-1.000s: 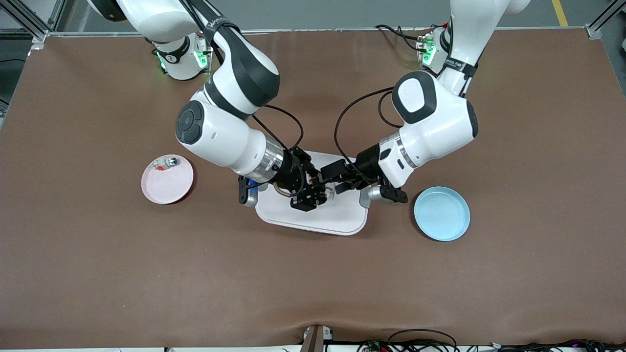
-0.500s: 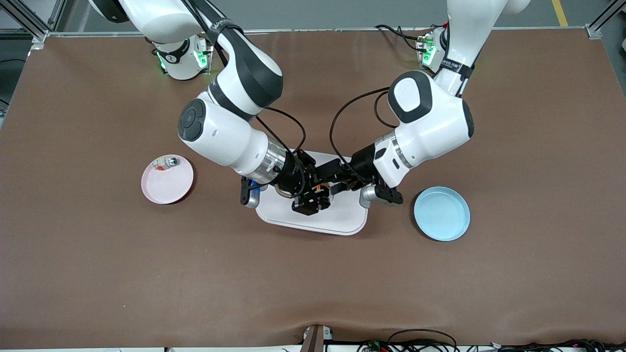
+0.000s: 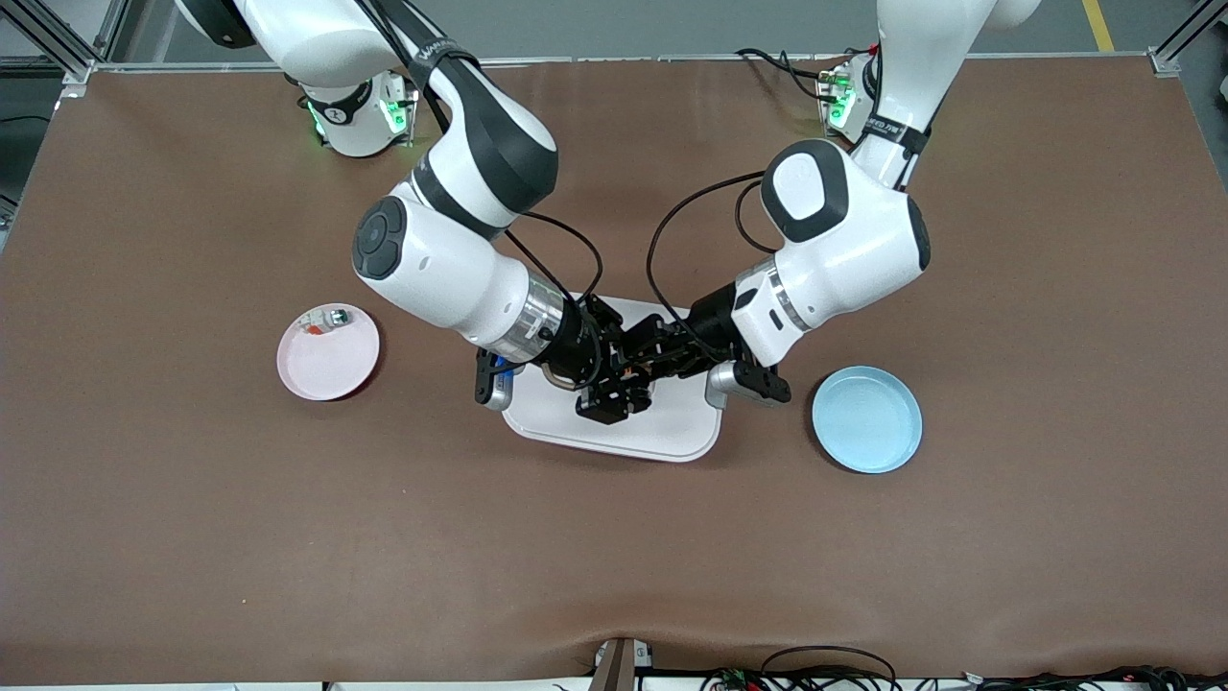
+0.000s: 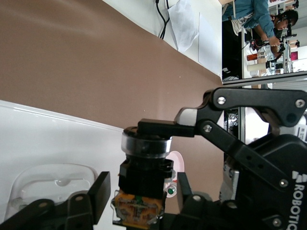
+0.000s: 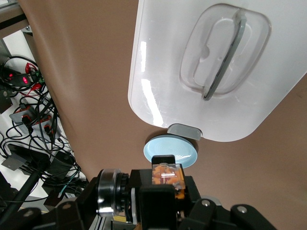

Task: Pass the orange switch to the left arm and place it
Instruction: 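Grasp the orange switch with the left gripper beside the right gripper, then open the right gripper and release the switch to the left gripper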

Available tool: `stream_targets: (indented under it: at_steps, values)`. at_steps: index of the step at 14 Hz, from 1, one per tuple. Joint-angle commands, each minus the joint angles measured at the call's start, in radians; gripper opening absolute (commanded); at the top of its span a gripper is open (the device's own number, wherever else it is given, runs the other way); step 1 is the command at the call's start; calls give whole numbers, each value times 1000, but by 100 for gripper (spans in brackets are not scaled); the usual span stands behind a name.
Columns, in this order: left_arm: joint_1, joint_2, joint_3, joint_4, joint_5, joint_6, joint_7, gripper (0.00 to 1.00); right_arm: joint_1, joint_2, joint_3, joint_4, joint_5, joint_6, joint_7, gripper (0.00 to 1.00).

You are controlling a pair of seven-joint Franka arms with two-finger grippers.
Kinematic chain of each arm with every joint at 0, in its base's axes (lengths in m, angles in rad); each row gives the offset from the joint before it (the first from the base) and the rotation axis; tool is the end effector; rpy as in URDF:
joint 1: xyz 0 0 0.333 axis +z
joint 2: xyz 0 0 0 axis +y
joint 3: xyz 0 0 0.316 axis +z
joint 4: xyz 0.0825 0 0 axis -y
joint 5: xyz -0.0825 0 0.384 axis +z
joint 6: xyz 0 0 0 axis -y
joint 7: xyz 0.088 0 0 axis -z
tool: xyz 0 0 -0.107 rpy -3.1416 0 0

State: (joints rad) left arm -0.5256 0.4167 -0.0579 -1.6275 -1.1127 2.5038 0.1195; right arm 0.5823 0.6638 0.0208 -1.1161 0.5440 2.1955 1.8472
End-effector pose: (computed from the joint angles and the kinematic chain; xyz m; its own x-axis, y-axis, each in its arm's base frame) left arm 0.5968 -0.3796 0.4269 0.9800 0.1552 0.1245 -0.0065 -0.6006 0.7995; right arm 0.6327 0.4516 0.4750 0.1255 -0.8018 -0.5842 -0.9858 -0.0348 -0.1641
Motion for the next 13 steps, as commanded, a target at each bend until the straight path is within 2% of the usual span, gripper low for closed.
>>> stream_targets:
  at_steps: [1,2,6,9,10,11,12,13]
  values:
    - [-4,11,3,12,-19,13,38,36,5,23,-1,42,19,-2,17,0]
    - [-4,11,3,12,-19,12,38,28,7,23,-1,42,19,-6,15,0]
    - [3,11,3,11,-16,12,75,18,8,31,4,42,24,-11,15,0]
    - [1,11,3,11,-18,10,74,15,7,39,8,42,30,-11,17,0]
    - [1,11,3,11,-18,10,74,16,7,37,8,42,40,-13,20,9]
    - [1,11,3,11,-18,12,74,16,7,37,8,42,40,-14,20,32]
    - [1,11,3,11,-18,10,74,16,7,37,8,42,40,-16,23,58]
    - [-1,11,3,11,-18,12,74,16,7,37,8,42,40,-16,38,100]
